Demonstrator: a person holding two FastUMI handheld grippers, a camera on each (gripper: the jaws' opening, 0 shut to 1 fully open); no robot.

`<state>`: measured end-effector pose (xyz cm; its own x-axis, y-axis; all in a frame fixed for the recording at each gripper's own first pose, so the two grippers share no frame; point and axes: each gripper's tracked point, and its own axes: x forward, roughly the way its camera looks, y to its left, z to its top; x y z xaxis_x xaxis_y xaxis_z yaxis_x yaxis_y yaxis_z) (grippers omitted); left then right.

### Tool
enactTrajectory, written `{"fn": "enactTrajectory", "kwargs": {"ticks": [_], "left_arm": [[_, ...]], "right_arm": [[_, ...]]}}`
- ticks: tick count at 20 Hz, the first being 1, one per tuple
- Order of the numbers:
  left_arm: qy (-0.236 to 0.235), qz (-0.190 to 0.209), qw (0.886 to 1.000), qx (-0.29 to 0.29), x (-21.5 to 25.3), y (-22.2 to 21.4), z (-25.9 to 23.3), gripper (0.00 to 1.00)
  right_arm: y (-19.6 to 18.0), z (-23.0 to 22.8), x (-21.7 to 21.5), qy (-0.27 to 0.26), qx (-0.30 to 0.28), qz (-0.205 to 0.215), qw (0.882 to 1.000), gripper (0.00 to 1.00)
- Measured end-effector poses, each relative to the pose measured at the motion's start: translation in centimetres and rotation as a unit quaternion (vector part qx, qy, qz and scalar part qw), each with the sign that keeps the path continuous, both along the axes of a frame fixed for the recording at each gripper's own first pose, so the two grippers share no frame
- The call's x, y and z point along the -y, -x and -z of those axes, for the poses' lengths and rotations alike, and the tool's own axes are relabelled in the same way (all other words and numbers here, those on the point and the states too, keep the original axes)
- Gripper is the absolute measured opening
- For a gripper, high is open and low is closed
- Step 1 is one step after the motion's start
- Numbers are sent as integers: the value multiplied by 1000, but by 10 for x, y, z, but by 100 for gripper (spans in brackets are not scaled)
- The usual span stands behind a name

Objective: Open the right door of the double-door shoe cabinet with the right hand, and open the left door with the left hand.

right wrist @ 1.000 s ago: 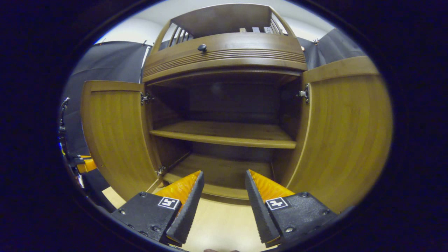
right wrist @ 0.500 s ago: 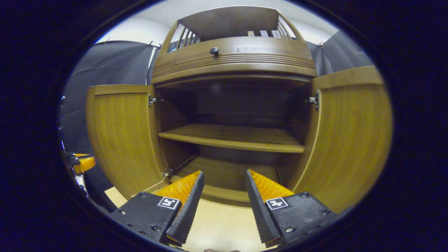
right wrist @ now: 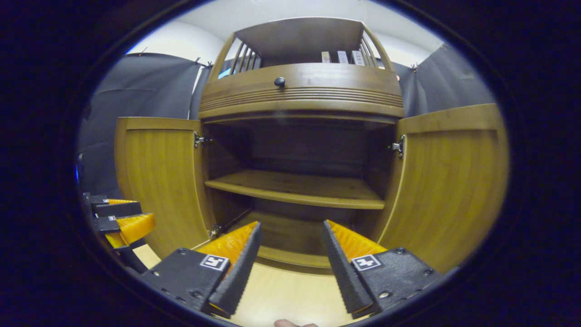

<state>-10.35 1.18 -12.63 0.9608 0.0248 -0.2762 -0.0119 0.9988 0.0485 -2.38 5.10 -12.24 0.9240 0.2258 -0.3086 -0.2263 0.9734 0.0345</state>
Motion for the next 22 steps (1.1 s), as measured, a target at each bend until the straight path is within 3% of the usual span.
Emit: {"fn": "enactTrajectory", "kwargs": {"ticks": [1, 2, 4, 5, 6, 16, 17, 20, 21, 22], "left_arm": [[2, 8, 1000, 2, 9, -2, -2, 79], [3, 12, 1000, 6, 15, -4, -5, 69], [7, 16, 1000, 16, 24, -12, -12, 91], [8, 15, 1000, 21, 24, -16, -15, 96], [9, 12, 1000, 26, 24, -20, -20, 90], [14, -25, 997, 77, 16, -33, -58, 100], [10, -27, 996, 81, 16, -34, -60, 95], [0, -31, 995, 95, 15, -34, -69, 94], [-1, -31, 995, 96, 14, -33, -70, 87], [-3, -33, 995, 99, 13, -32, -71, 87]], "right_arm": [[3, -1, 4, 0, -1, 4, 1000, 89], [4, -2, 8, 0, 1, 10, 1000, 92], [6, -5, 16, 1, 2, 19, 1000, 92], [7, -6, 19, 0, 3, 23, 1000, 92], [7, -8, 21, -1, 6, 26, 1000, 92], [4, -36, 36, -16, 41, 35, 998, 92], [4, -38, 38, -16, 45, 35, 998, 92], [2, -43, 38, -15, 53, 35, 998, 92], [2, -43, 38, -14, 54, 34, 998, 92], [1, -44, 37, -14, 55, 31, 998, 92]]}}
